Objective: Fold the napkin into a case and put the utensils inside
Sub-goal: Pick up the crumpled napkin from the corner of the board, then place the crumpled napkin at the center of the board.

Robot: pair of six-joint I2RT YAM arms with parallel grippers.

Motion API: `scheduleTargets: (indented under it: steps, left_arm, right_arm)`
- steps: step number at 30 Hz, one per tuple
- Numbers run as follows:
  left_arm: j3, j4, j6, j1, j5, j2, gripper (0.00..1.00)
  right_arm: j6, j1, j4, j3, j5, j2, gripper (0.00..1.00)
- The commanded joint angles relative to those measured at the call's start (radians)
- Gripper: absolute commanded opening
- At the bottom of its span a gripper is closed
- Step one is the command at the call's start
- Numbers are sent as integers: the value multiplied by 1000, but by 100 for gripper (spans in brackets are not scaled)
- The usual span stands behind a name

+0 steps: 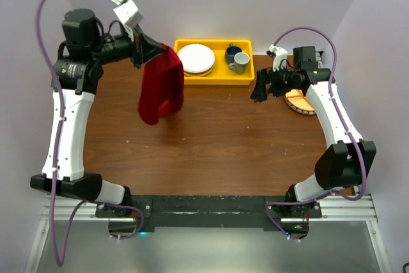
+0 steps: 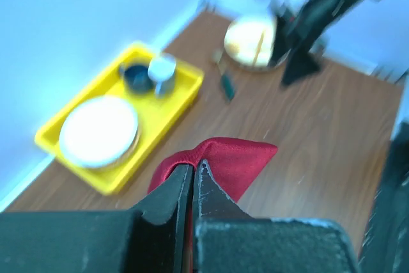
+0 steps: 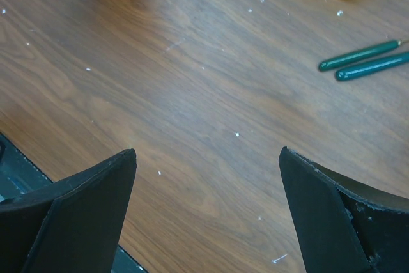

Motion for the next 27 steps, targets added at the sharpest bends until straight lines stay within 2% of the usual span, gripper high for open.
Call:
scheduleTargets:
  steps: [1, 3, 6, 9, 10, 12, 13, 14, 15, 17, 18, 19, 21, 22, 23, 24, 27]
  left_arm:
    - [72, 353, -464, 1, 111, -37, 0]
    - [80, 458, -582, 1, 94, -37, 0]
    - [59, 454, -640, 14, 35, -24, 0]
    - [-108, 466, -660, 96, -1, -49, 0]
    - [-235, 481, -671, 178, 2, -58, 0]
    - [-344, 484, -651, 262, -4, -67, 0]
    - [-409, 449, -618, 317, -49, -58, 3]
    - [-429, 346, -501, 331, -74, -22, 22]
    - [-435, 260, -408, 340, -96, 6, 47]
    - [-434, 67, -208, 377, -192, 76, 62]
    - [-458, 66, -185, 411, -183, 75, 67]
    - [-533, 82, -173, 501, -133, 63, 70]
    - [-599, 150, -47, 558, -108, -3, 79]
    - [-613, 132, 28, 560, -96, -15, 79]
    - [-613, 49, 206, 554, -58, -37, 79]
    - [-613, -14, 310, 544, -23, -47, 77]
    - [-689, -213, 644, 442, -30, -101, 73]
  right_arm:
    - [-9, 5, 11, 51, -69, -21, 98]
    - [-9, 5, 9, 51, -74, -18, 98]
    - [-14, 3, 5, 46, -74, -17, 98]
    - [-35, 3, -14, 43, -71, -20, 98]
    - [-44, 5, -20, 41, -64, -21, 98]
    - [-78, 6, -40, 37, -55, -24, 98]
    - [-92, 8, -49, 32, -51, -26, 98]
    - [-124, 11, -63, 20, -49, -30, 98]
    - [-138, 25, -69, 11, -43, -32, 98]
    - [-191, 54, -92, -23, 6, -41, 98]
    - [-210, 86, -101, -35, 26, -43, 98]
    - [-224, 104, -104, -52, 40, -56, 98]
    - [-262, 143, -109, -115, 63, -72, 98]
    - [-271, 155, -112, -152, 67, -75, 98]
    - [-294, 167, -127, -167, 67, -78, 98]
    - [-303, 195, -136, -181, 69, -78, 96]
    - [-310, 251, -117, -245, 98, -83, 90]
